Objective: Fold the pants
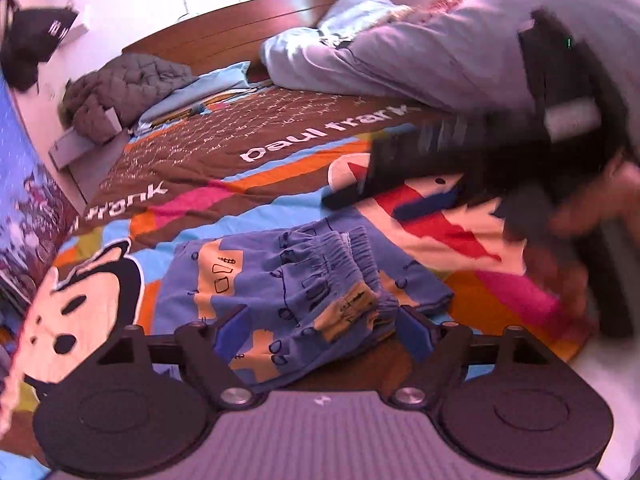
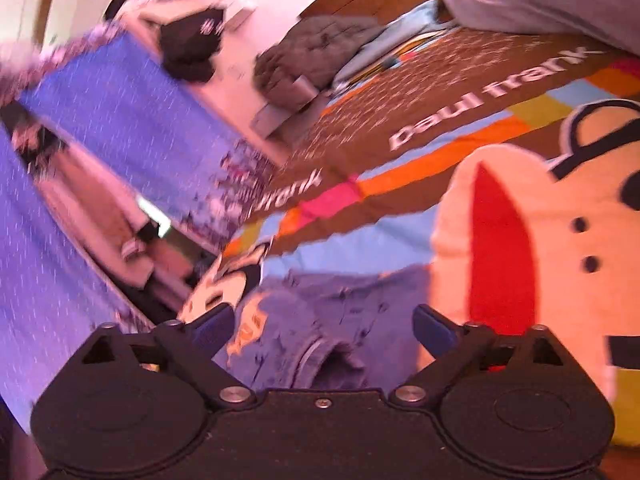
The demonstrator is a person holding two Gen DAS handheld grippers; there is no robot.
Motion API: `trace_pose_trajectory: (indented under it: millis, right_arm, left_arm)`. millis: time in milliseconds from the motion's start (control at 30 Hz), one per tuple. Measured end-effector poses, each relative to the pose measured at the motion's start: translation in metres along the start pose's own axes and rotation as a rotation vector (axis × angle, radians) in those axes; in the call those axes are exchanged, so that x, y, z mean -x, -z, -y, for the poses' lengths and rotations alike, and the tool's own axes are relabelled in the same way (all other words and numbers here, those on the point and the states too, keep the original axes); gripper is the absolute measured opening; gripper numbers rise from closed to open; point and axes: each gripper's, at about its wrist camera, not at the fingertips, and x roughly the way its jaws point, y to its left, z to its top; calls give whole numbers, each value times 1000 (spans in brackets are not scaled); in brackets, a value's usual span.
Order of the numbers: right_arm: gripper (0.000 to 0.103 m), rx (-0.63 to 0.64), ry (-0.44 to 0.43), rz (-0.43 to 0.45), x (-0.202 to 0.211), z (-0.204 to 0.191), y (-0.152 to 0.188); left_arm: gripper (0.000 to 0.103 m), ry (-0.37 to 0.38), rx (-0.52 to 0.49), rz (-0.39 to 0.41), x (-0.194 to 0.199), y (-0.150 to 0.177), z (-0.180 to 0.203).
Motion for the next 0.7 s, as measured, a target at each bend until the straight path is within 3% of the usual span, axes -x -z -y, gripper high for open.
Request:
trace_pose_trajectory:
  millis: [133, 167, 233, 300, 400, 567, 700]
  right_arm:
    - [84, 97, 84, -113, -29, -16, 18]
    - [79, 99, 116, -130, -36, -15, 23]
    - [65, 69, 117, -120, -39, -9, 27]
    - [36, 22, 101, -87, -34, -2, 24]
    - [20, -18, 73, -63, -29, 5, 21]
    - [11, 31, 51, -46, -12, -9, 13]
    - [11, 153, 103, 43, 11, -22, 5]
  left_arm:
    - [84, -2, 2, -19, -11, 2, -4]
    - [84, -3, 6, -29, -15, 3, -4]
    - [84, 10, 24, -44, -20, 3, -6]
    - [84, 29, 37, -50, -22, 2, -7]
    - [84, 44, 43, -42, -20, -2, -5]
    - [85, 78, 15, 8, -6, -7, 0]
    - [87, 64, -3, -46, -21, -1, 4]
